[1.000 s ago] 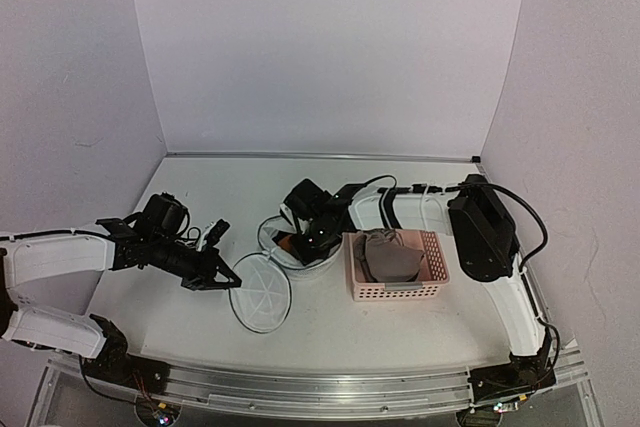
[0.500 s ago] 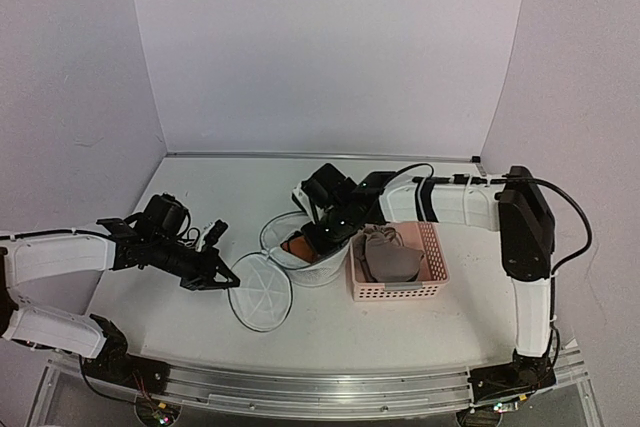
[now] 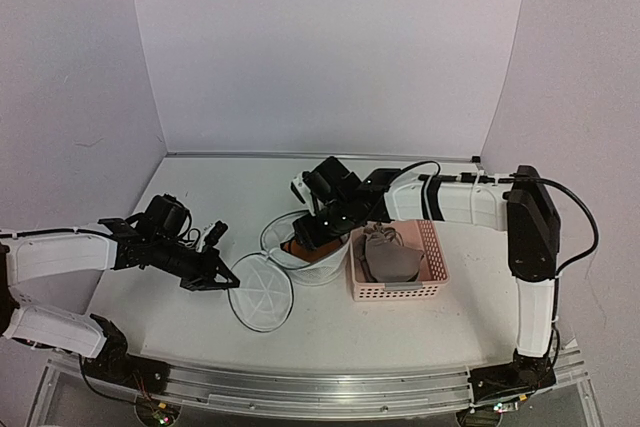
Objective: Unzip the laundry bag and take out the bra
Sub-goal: Pick up the bra from the laundry bag.
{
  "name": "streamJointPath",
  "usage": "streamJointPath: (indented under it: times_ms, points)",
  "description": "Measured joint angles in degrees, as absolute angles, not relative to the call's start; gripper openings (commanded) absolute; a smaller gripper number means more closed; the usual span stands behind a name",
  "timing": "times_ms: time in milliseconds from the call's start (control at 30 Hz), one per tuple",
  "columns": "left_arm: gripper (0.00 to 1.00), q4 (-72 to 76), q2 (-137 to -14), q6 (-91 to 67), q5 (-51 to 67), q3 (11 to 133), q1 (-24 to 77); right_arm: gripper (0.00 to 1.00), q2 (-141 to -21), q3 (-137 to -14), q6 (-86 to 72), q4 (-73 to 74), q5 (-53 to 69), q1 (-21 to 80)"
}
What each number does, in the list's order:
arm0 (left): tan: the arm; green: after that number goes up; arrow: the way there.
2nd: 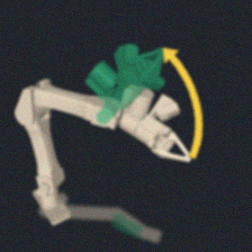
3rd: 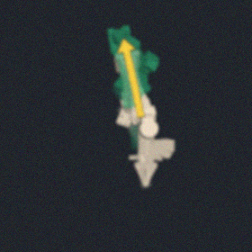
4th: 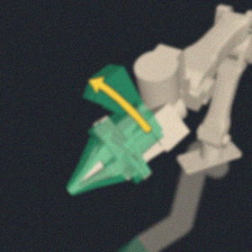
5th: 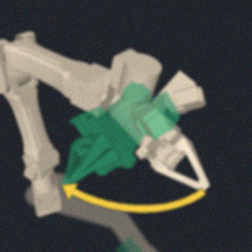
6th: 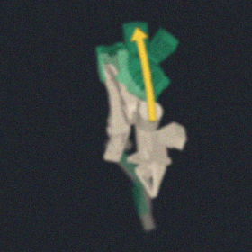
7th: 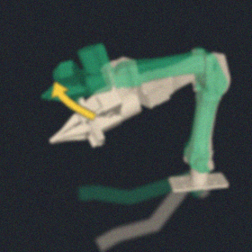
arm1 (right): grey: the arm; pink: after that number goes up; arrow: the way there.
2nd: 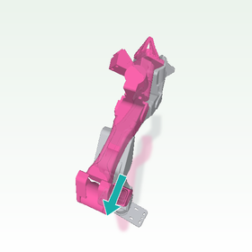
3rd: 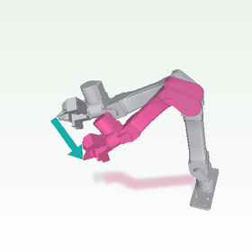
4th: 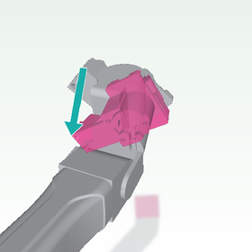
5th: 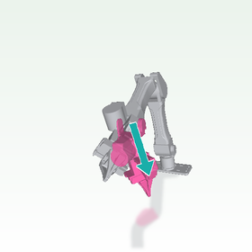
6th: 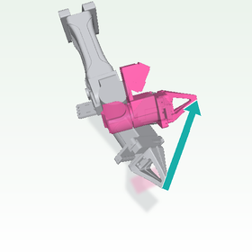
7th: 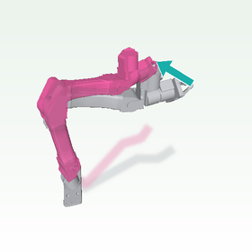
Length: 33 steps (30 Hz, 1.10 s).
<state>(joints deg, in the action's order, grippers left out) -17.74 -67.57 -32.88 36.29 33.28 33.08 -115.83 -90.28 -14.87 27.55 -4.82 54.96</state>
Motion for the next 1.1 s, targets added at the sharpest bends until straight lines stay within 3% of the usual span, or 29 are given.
streamJointPath:
  times_ms: [300, 700, 800, 1100]
  points:
    - [0.0, -17.78, -67.57, -32.84, 36.36, 33.28, 33.08, 0.79, -122.3, -94.11, -15.53, 26.46, -6.09, 54.96]
    - [0.0, -18.04, -67.57, -32.47, 36.42, 33.28, 33.08, 0.79, -128.46, -96.75, -18.17, 27.0, -8.43, 55.07]
    - [0.0, -18.04, -67.57, -32.34, 36.42, 33.28, 33.08, 0.67, -129.21, -97.38, -18.52, 27.2, -8.4, 55.07]
    - [0.0, -18.04, -67.88, -31.51, 36.69, 33.3, 33.08, 0.0, -130.04, -97.38, -19.03, 27.53, -8.34, 55.05]
